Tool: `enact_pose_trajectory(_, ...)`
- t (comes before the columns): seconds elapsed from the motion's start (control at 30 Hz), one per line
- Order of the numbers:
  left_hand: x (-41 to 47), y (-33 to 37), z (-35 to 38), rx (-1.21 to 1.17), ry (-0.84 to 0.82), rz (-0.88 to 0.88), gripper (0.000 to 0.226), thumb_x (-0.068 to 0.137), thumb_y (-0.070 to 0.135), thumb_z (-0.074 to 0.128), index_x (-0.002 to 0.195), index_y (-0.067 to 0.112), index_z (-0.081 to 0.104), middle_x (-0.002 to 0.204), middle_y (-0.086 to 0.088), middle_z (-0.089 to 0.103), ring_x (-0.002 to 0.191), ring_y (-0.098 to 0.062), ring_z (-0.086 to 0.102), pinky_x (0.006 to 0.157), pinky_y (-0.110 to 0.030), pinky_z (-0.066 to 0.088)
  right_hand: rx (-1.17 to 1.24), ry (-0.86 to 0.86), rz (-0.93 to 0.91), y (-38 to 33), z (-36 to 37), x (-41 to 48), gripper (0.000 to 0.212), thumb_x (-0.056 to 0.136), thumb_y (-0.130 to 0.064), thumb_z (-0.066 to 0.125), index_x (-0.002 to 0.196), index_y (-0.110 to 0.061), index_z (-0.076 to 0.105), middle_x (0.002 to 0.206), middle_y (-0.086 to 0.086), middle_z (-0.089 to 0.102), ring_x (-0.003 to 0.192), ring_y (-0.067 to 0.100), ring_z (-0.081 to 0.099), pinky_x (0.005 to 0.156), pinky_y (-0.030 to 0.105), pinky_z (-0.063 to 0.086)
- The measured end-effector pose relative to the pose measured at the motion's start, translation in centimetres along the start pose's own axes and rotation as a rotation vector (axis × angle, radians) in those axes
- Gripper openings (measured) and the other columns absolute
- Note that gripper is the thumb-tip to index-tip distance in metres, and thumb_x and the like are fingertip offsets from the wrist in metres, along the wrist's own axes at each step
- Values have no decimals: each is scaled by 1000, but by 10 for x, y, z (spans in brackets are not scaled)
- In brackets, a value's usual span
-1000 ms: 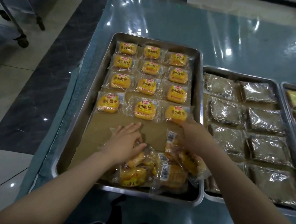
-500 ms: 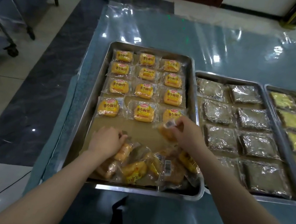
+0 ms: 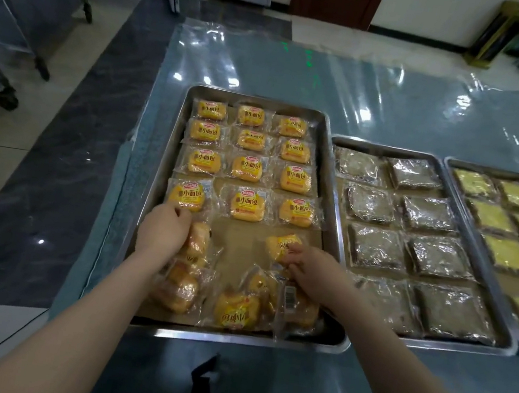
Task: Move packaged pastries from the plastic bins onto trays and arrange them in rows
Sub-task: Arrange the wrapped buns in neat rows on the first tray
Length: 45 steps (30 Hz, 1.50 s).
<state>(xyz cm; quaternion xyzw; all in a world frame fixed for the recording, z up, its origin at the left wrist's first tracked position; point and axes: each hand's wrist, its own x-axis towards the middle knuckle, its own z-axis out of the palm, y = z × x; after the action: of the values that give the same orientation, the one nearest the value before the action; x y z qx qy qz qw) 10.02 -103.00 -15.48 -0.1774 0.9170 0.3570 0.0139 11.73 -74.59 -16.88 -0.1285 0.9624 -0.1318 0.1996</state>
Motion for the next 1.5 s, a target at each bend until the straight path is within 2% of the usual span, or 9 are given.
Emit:
enact_pose_trajectory(0.13, 7, 19, 0, -110, -9, 19, 31, 98, 31, 39, 73, 18, 53, 69, -2, 57, 63, -21, 55, 51, -31, 38, 2, 77, 66, 5, 11, -6, 32, 97, -33, 44, 124, -33, 62, 152, -3, 33, 139, 21, 26, 113, 38, 24)
enact_pose_trajectory(0.27, 0, 27, 11, -121, -288, 32, 15, 96, 25, 49, 88, 22, 62, 83, -5, 66, 72, -24, 63, 64, -39, 51, 57, 80, 96, 7, 9, -6, 33, 97, -33, 44, 125, -33, 61, 146, -4, 43, 135, 21, 33, 113, 37, 25)
enact_pose_trajectory(0.37, -4, 24, 17, -134, -339, 27, 22, 90, 14, 60, 112, 17, 64, 102, 0, 65, 80, -15, 62, 69, -32, 53, 92, 144, 59, 6, 7, -9, 29, 95, -29, 48, 116, -28, 68, 133, -7, 57, 123, 15, 47, 104, 31, 33)
enact_pose_trajectory(0.53, -2, 25, 15, -204, -348, -41, 59, 80, -1, 68, 132, 17, 45, 86, 3, 56, 74, -12, 59, 59, -27, 49, 133, 255, 104, 1, -4, -2, 22, 89, -24, 58, 108, -26, 70, 111, -5, 65, 99, 11, 56, 77, 25, 43)
enact_pose_trajectory(0.7, -2, 23, 15, -319, -337, -56, 54, 75, -9, 68, 120, 19, 55, 85, -2, 57, 74, -17, 61, 57, -22, 52, 103, 227, 111, -16, -9, 27, 46, 88, -20, 60, 133, -26, 51, 142, -4, 45, 132, 18, 37, 105, 36, 37)
enact_pose_trajectory(0.9, 5, 20, 7, -179, -248, 78, 28, 77, 14, 75, 96, 31, 63, 81, 3, 58, 71, -11, 57, 60, -26, 48, 76, 153, 226, -6, -5, 28, 53, 82, -29, 67, 133, -31, 50, 130, -1, 53, 118, 23, 47, 96, 39, 44)
enact_pose_trajectory(1.17, 0, 37, 14, -96, -207, 145, 39, 81, 42, 68, 111, 30, 45, 76, 12, 59, 65, -4, 59, 50, -24, 39, 169, 100, 426, 3, -12, 19, 39, 75, -53, 70, 64, -19, 55, 59, -5, 57, 55, 10, 55, 44, 24, 34)
enact_pose_trajectory(1.33, -6, 41, 25, -151, -283, 148, 45, 92, 32, 55, 134, 30, 38, 99, 11, 62, 78, -3, 61, 60, -20, 47, 229, 179, 563, 8, -17, 10, 45, 82, -56, 62, 67, -14, 60, 62, -1, 60, 54, 13, 56, 44, 23, 38)
enact_pose_trajectory(1.5, -5, 18, 39, 222, -400, 368, 65, 86, 13, 59, 141, 37, 33, 152, 3, 30, 134, -20, 35, 110, -41, 34, 533, 262, 640, 14, -19, 7, 45, 86, -53, 60, 68, -12, 68, 53, -1, 67, 49, 15, 66, 53, 30, 56)
